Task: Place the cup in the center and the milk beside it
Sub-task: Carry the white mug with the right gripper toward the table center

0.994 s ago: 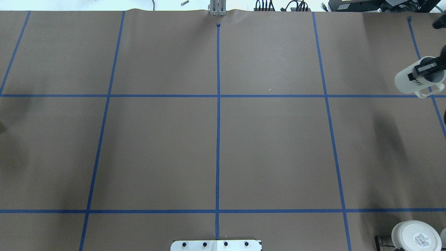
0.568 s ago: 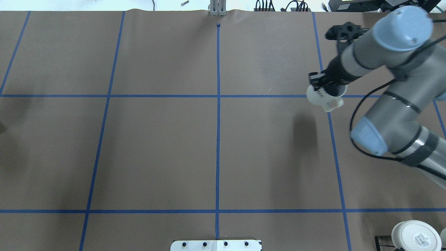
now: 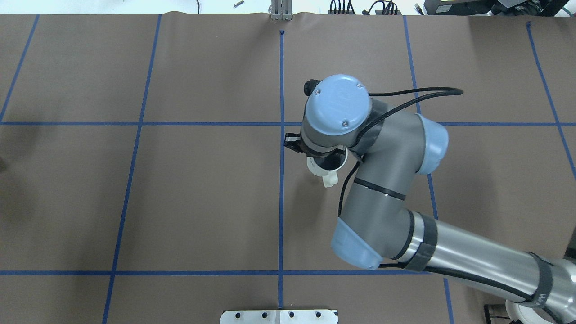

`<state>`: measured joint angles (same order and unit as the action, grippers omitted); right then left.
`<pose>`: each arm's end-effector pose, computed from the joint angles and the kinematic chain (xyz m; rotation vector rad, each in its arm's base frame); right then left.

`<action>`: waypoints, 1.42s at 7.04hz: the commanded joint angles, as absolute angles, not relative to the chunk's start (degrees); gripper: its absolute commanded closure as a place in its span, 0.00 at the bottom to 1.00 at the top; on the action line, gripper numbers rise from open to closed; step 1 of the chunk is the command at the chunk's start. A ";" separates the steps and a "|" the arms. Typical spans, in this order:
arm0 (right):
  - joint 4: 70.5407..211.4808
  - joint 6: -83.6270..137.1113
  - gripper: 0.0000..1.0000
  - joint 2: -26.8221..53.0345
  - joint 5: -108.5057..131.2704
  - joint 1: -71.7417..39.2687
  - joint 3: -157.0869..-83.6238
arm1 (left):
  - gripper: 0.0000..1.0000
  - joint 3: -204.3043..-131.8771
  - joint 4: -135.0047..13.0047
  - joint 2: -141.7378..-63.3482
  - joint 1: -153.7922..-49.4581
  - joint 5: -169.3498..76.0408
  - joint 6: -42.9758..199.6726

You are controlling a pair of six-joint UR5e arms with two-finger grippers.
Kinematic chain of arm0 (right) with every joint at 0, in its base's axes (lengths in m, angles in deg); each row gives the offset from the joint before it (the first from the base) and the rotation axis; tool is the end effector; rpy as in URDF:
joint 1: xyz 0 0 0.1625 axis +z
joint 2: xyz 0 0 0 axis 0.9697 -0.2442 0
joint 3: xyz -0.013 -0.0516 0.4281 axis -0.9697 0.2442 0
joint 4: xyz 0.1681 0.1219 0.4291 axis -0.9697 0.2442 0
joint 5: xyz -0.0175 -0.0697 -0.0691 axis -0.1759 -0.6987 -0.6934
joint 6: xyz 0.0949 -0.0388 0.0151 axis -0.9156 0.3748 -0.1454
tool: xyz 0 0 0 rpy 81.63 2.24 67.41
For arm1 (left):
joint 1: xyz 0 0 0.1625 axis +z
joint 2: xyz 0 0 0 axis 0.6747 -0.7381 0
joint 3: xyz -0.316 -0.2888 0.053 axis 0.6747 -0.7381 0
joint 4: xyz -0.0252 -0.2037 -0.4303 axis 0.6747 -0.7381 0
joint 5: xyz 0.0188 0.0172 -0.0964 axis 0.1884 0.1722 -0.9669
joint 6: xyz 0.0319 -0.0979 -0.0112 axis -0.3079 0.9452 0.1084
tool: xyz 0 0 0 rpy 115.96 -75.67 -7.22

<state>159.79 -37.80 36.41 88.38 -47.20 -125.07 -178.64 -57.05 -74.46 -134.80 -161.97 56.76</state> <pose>-0.5825 -0.4498 0.1194 0.0994 -0.8068 0.2553 -0.0789 -0.5111 0.5863 0.4815 0.7689 0.2539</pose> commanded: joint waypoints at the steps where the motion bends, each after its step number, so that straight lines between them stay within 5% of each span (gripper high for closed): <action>1: 160.06 -44.02 1.00 43.69 85.92 -51.16 -116.59 | 0.01 -178.46 -57.04 -74.42 -134.72 -161.97 56.76; 6: 161.03 -44.03 1.00 45.03 86.27 -52.75 -116.04 | 0.01 -178.46 -57.04 -74.34 -134.80 -161.97 56.76; 10: 160.94 -44.12 0.63 45.30 85.92 -53.10 -115.43 | 0.01 -178.37 -57.04 -74.42 -134.72 -161.97 56.76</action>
